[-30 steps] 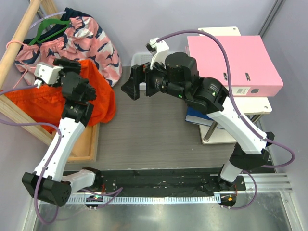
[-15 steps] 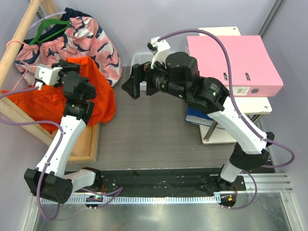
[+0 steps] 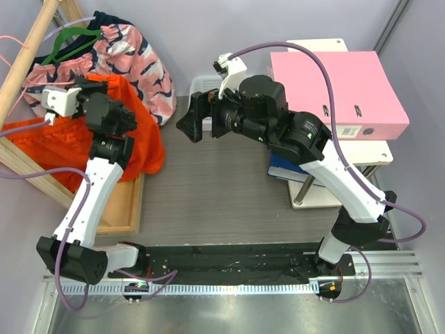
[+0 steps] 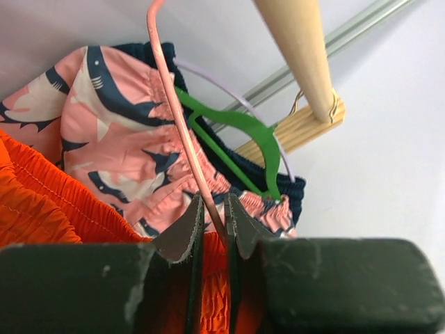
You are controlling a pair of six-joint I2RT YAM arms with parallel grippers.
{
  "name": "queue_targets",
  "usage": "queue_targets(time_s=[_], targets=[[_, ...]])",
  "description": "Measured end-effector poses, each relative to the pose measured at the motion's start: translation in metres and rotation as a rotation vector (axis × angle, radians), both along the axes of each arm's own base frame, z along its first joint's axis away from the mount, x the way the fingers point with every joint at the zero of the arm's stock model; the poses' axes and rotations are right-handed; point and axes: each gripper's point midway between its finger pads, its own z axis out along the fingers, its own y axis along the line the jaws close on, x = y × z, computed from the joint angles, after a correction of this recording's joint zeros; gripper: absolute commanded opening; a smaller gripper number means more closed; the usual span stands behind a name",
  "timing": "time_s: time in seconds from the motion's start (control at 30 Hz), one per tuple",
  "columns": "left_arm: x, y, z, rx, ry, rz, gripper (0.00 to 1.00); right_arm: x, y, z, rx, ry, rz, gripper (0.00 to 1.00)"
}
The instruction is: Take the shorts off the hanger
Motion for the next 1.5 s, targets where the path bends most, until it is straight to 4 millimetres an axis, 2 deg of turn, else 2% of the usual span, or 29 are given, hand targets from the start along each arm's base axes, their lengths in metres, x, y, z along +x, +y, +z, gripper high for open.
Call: queue_targets(time_s=[0.13,0.37,0.6,0.73,1.03,1.17,1.37,1.5], targets=[[0.001,0.008,0.015,-0.020,-0.033,0.042,0.01,0.001,-0.001,0.000,-0.001,0.000,-0.004,1.00],[0.002,0.020,0.027,-0.055,-0.046,0.123,0.01,0.003,-0.001,-0.004,-0.009,0.003,-0.011,0.99],[-0.001,0.032,0.018,-0.080,-0.023,0.181,0.01,0.003,-0.001,-0.004,-0.010,0.003,-0.012,0.99],[0.004,0.032,0.002,-0.091,0.008,0.176,0.00,0.004,-0.001,-0.005,-0.014,0.000,-0.012,0.99],[0.018,0.016,-0.059,-0.178,0.101,0.033,0.00,0.007,0.003,-0.017,-0.039,-0.016,-0.005,1.00],[0.025,0.006,-0.079,-0.211,0.161,-0.040,0.00,0.006,0.000,-0.023,-0.040,-0.026,-0.006,1.00],[0.037,-0.025,-0.125,-0.275,0.261,-0.202,0.00,0.001,-0.020,-0.023,-0.031,-0.065,-0.028,1.00],[0.039,-0.062,-0.145,-0.256,0.348,-0.313,0.00,0.000,-0.028,-0.009,-0.005,-0.111,-0.041,1.00]])
